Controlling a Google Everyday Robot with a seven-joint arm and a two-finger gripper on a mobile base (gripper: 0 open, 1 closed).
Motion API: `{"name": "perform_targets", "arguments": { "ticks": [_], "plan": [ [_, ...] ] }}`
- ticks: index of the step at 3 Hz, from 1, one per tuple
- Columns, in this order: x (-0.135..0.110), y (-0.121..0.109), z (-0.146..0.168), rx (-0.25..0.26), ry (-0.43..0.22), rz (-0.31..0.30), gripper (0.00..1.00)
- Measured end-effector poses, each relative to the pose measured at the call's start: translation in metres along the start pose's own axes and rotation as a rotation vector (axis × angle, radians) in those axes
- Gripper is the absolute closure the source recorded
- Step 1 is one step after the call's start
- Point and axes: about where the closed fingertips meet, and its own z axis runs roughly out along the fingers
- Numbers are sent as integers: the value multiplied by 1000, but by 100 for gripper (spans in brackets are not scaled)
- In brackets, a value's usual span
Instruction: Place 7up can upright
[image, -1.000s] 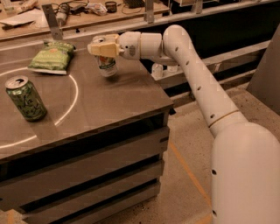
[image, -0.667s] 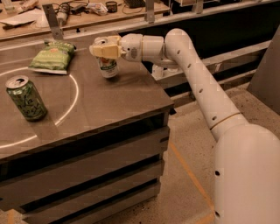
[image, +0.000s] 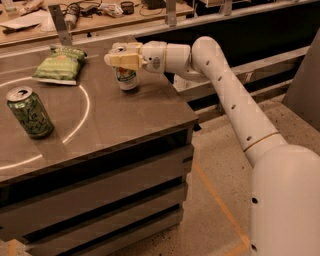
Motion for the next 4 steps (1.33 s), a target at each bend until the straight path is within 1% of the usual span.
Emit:
{"name": "perform_targets", "arguments": {
  "ticks": [1,2,3,4],
  "plan": [
    [2,0,-4,7,-1,5,0],
    [5,0,-10,26,11,9,0],
    [3,0,-18,49,60,-2,0],
    [-2,2,-36,98,142,-17,0]
  ]
}}
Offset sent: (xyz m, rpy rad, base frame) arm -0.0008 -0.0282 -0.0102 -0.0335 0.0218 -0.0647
